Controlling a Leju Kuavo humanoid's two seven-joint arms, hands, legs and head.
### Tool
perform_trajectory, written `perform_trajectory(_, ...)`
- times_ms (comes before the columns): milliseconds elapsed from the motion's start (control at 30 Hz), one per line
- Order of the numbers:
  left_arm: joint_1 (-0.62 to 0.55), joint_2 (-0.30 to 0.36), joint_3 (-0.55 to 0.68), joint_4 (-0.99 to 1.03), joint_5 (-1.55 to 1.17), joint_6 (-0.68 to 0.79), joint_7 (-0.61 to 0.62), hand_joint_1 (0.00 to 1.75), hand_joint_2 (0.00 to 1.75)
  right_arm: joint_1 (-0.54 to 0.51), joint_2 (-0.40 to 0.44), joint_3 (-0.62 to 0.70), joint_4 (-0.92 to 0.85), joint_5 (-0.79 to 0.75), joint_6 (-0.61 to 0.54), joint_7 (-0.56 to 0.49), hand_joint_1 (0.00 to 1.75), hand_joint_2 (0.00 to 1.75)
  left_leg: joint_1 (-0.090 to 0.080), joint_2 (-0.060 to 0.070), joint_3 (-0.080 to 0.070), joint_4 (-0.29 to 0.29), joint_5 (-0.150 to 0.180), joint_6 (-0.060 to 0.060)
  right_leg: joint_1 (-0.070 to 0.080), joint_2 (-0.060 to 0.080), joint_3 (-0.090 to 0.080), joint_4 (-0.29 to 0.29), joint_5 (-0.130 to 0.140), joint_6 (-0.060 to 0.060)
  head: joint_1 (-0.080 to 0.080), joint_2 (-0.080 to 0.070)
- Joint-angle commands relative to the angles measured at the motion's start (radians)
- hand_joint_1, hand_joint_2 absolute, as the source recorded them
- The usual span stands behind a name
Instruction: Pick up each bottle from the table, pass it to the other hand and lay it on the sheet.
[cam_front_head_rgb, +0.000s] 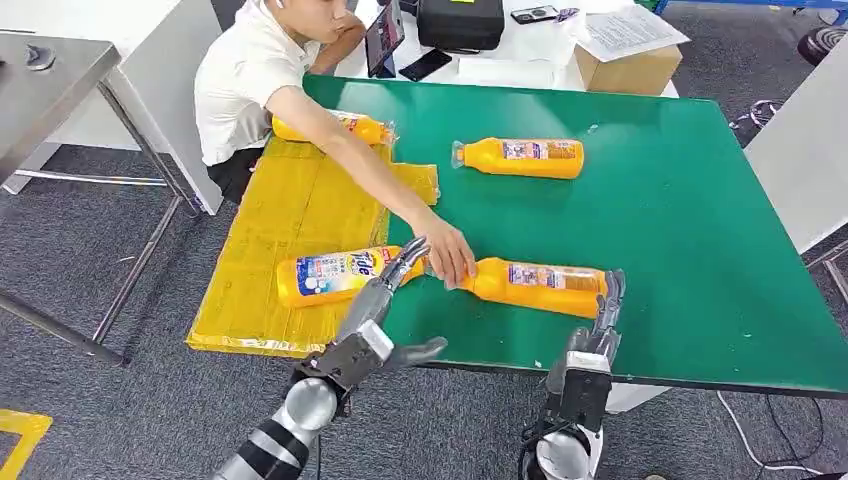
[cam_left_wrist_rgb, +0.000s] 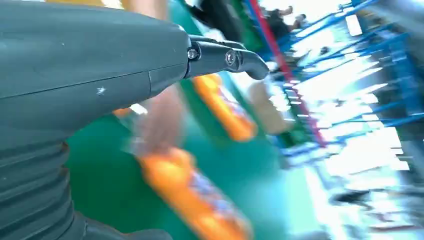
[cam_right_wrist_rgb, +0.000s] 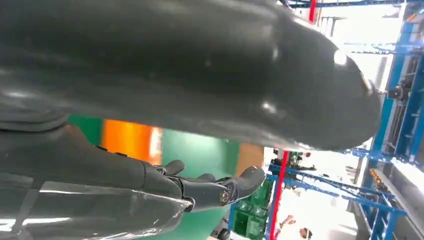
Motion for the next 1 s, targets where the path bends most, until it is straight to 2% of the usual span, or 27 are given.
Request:
perform_trajectory(33, 0.071, 0.016, -0.071, -0.183, 0.052, -0.004, -0.006, 0.0, 1.75, 0.002, -0.024, 0.003, -0.014, -0.001, -0.004, 0.0, 0.0, 0.0, 0.001, 0.0, 0.002, 0.0, -0.001, -0.001, 0.001, 0.001, 0.002, 0.0, -0.001, -0.001, 0.0, 0.0)
perform_trajectory(100, 0.088, 0.029, -0.097, -0.235, 0.095, 0.016, -0.019, 0.0, 1.75, 0.008, -0.018, 0.002, -0.023, 0.01, -0.005, 0.0, 0.0, 0.0, 0.001, 0.0, 0.004, 0.0, -0.001, -0.002, 0.001, 0.002, 0.003, 0.0, -0.001, -0.002, 0.0, 0.0)
perform_trajectory(133, 0.11, 0.026, -0.097, -0.265, 0.153, 0.044, -0.002, 0.0, 1.75, 0.004, -0.039, -0.008, 0.065, 0.15, -0.005, 0.0, 0.0, 1.75, 0.001, 0.001, 0.002, 0.0, -0.001, -0.002, 0.001, 0.001, 0.002, 0.0, -0.001, -0.002, 0.0, 0.0)
perform_trajectory(167, 0.127, 0.042, -0.115, -0.286, 0.202, 0.041, 0.026, 0.0, 1.75, -0.001, -0.027, -0.055, 0.102, 0.335, -0.005, 0.0, 0.0, 1.75, 0.001, 0.001, 0.003, -0.001, 0.0, -0.001, 0.001, 0.001, 0.002, -0.001, 0.0, -0.001, 0.0, 0.0)
perform_trajectory(300, 0.134, 0.045, -0.119, -0.288, 0.205, 0.044, 0.024, 0.0, 1.75, -0.001, -0.044, -0.052, 0.098, 0.318, -0.005, 0.0, 0.0, 1.75, 0.001, 0.001, 0.007, -0.002, -0.002, -0.002, 0.001, 0.002, 0.006, -0.002, -0.001, -0.002, 0.0, 0.0)
perform_trajectory(433, 0.134, 0.045, -0.119, -0.288, 0.205, 0.044, 0.024, 0.0, 1.75, -0.001, -0.044, -0.052, 0.098, 0.318, -0.005, 0.0, 0.0, 1.75, 0.001, -0.001, 0.004, -0.001, -0.001, -0.001, 0.001, 0.0, 0.004, -0.001, -0.001, -0.001, 0.0, 0.0)
perform_trajectory(467, 0.121, 0.048, -0.13, -0.253, 0.301, 0.022, 0.112, 0.0, 1.75, 0.008, 0.032, -0.241, 0.076, 0.677, -0.005, 0.0, 0.0, 1.75, 0.001, -0.001, 0.004, -0.001, 0.0, -0.001, 0.0, 0.001, 0.003, -0.001, 0.0, -0.001, 0.0, 0.0)
perform_trajectory(500, 0.108, 0.05, -0.153, -0.217, 0.323, 0.047, 0.158, 0.0, 1.75, 0.001, 0.05, -0.338, 0.087, 0.873, -0.005, 0.0, 0.0, 1.75, 0.001, -0.001, 0.006, -0.002, -0.001, -0.002, 0.0, 0.001, 0.006, -0.001, -0.001, -0.002, 0.0, 0.0)
perform_trajectory(533, 0.096, 0.049, -0.175, -0.19, 0.314, 0.072, 0.169, 0.0, 1.75, -0.008, 0.045, -0.389, 0.119, 0.939, -0.005, 0.0, 0.0, 1.75, 0.001, -0.003, 0.004, -0.002, 0.0, -0.002, 0.0, -0.001, 0.005, -0.001, -0.001, -0.002, 0.0, 0.0)
perform_trajectory(600, 0.084, 0.038, -0.187, -0.161, 0.308, 0.083, 0.16, 0.0, 1.75, -0.018, 0.019, -0.407, 0.152, 0.924, -0.005, 0.0, 0.0, 1.75, 0.0, -0.005, 0.007, -0.003, 0.0, -0.002, 0.0, -0.004, 0.007, -0.003, -0.001, -0.002, 0.0, 0.0)
perform_trajectory(633, 0.063, 0.036, -0.228, -0.138, 0.357, 0.028, 0.155, 0.0, 1.75, -0.061, -0.024, -0.469, 0.221, 1.01, -0.005, 0.0, 0.0, 1.75, 0.001, -0.004, 0.004, -0.002, 0.001, -0.001, 0.001, -0.003, 0.005, -0.003, 0.0, -0.001, 0.0, 0.0)
perform_trajectory(700, 0.047, 0.046, -0.261, -0.137, 0.372, 0.026, 0.153, 0.0, 1.75, -0.109, -0.041, -0.54, 0.284, 1.107, -0.005, 0.003, 0.0, 1.75, 0.001, -0.005, 0.007, -0.003, 0.0, -0.001, 0.001, -0.003, 0.008, -0.004, 0.0, -0.001, 0.0, 0.0)
perform_trajectory(733, 0.042, 0.049, -0.274, -0.137, 0.371, 0.029, 0.15, 0.0, 1.75, -0.14, -0.08, -0.549, 0.339, 1.177, -0.005, 0.049, 0.0, 1.75, 0.001, -0.005, 0.006, -0.002, 0.0, -0.001, 0.001, -0.003, 0.007, -0.004, 0.0, -0.001, 0.0, 0.0)
perform_trajectory(833, 0.038, 0.053, -0.274, -0.136, 0.378, 0.035, 0.152, 0.0, 1.75, -0.174, -0.13, -0.516, 0.39, 1.206, -0.005, 0.093, 0.0, 1.75, 0.0, -0.003, 0.005, -0.002, 0.0, 0.0, 0.0, 0.0, 0.006, -0.003, 0.001, -0.001, 0.0, 0.0)
perform_trajectory(1000, 0.037, 0.057, -0.265, -0.146, 0.381, 0.037, 0.152, 0.0, 1.75, -0.218, -0.216, -0.359, 0.532, 1.257, -0.005, 0.258, 0.0, 1.75, 0.0, 0.001, 0.009, -0.003, -0.001, -0.002, -0.001, 0.003, 0.009, -0.004, 0.001, -0.002, 0.0, 0.0)
